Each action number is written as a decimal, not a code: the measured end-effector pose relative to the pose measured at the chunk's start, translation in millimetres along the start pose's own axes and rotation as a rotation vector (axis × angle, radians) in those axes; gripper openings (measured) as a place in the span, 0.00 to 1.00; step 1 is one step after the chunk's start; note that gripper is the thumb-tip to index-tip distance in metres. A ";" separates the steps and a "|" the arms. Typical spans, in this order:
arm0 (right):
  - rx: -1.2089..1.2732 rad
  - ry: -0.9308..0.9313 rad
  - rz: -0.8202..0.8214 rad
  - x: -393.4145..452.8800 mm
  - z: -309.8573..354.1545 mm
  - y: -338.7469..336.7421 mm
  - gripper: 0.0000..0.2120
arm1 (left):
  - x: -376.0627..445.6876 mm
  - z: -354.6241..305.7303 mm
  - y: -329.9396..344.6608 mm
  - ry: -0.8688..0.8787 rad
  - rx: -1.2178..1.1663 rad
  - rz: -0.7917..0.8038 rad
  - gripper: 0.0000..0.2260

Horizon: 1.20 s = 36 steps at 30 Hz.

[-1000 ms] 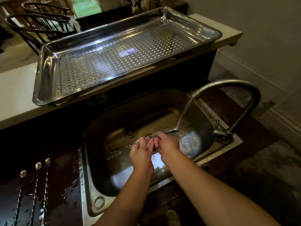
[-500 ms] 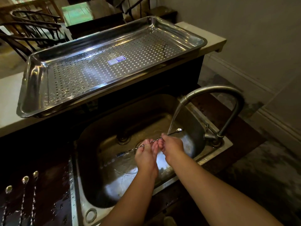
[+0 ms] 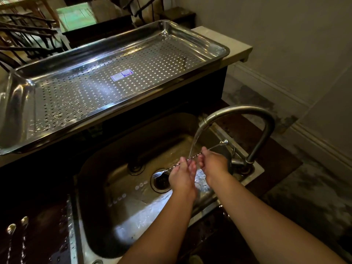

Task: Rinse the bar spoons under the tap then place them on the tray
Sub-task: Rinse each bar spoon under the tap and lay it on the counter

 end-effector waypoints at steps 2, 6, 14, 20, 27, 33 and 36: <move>0.044 -0.007 0.012 0.4 3.0 -3.3 0.15 | -1.4 7.2 9.4 -0.019 0.019 0.032 0.07; 0.000 -0.057 -0.004 -0.5 10.4 -14.5 0.13 | -4.5 20.5 25.2 -0.072 0.044 0.079 0.08; 0.130 -0.079 -0.137 -6.3 26.8 -34.2 0.08 | -15.3 34.4 47.1 -0.168 0.002 0.110 0.06; 0.079 -0.163 -0.270 -7.8 38.1 -44.0 0.11 | -17.9 40.5 51.7 -0.219 0.006 0.103 0.05; 0.033 -0.200 -0.368 -5.3 46.6 -52.5 0.13 | -4.0 36.3 39.1 -0.154 0.010 0.054 0.06; -0.049 -0.218 -0.331 0.3 47.1 -59.1 0.13 | 4.3 24.5 23.8 -0.129 -0.064 -0.019 0.17; -0.076 -0.233 -0.319 1.8 45.3 -59.8 0.10 | 3.6 21.2 19.3 -0.135 -0.076 -0.033 0.19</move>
Point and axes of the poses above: each hand's wrist, its own x-axis towards the middle knuckle, its own y-axis out of the palm, z = x × y, the point moved 6 cm from there along x, towards the middle knuckle, and after that the axes turned 8 degrees about -x, right-handed, at the moved point
